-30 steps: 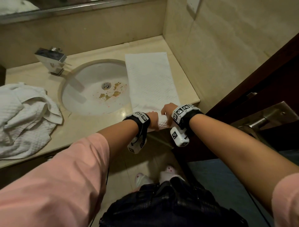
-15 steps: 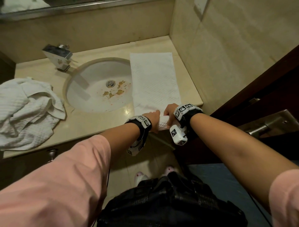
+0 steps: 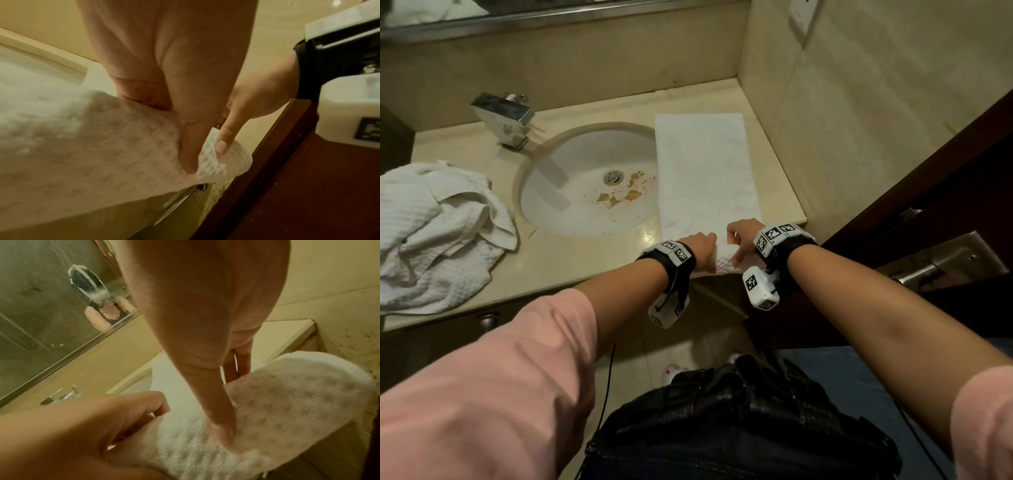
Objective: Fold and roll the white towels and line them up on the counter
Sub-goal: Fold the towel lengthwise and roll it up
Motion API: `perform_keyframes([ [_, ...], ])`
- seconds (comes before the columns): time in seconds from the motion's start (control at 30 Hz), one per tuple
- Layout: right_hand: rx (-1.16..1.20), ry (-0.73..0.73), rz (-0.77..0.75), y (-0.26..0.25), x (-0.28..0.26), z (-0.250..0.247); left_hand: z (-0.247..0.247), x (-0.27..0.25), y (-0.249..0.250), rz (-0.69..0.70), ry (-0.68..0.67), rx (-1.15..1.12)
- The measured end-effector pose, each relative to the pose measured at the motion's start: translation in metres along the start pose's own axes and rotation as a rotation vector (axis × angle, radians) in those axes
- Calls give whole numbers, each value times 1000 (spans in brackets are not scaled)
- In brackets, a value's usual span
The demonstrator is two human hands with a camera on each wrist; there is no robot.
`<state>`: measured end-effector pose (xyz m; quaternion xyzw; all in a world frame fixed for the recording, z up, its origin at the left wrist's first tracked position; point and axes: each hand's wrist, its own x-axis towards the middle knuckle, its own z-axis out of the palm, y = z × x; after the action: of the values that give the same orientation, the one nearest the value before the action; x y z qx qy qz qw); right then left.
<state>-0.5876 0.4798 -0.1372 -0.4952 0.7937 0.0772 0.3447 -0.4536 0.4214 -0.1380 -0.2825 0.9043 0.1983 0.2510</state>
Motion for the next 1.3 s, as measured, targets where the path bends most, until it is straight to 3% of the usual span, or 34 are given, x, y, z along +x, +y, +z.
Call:
perform_keyframes([
  [0.23,-34,13,-18,-4,-7,0,-4,4,2,-23,-65,3],
  [0.43,-213,27,21,-16,-12,18,-17,13,-2,-12,-162,33],
  [0.67,-378,186,2,-14,-16,54,-22,18,-10,8,-150,49],
  [0.83,-352,337,-5,-13,-10,63,-24,20,-13,-4,-158,28],
  [1.1,-362,198,5,-19,6,42,-22,18,-14,-28,-135,27],
  [1.3,-317,-75,39,-14,34,25,-6,12,-11,-41,-15,10],
])
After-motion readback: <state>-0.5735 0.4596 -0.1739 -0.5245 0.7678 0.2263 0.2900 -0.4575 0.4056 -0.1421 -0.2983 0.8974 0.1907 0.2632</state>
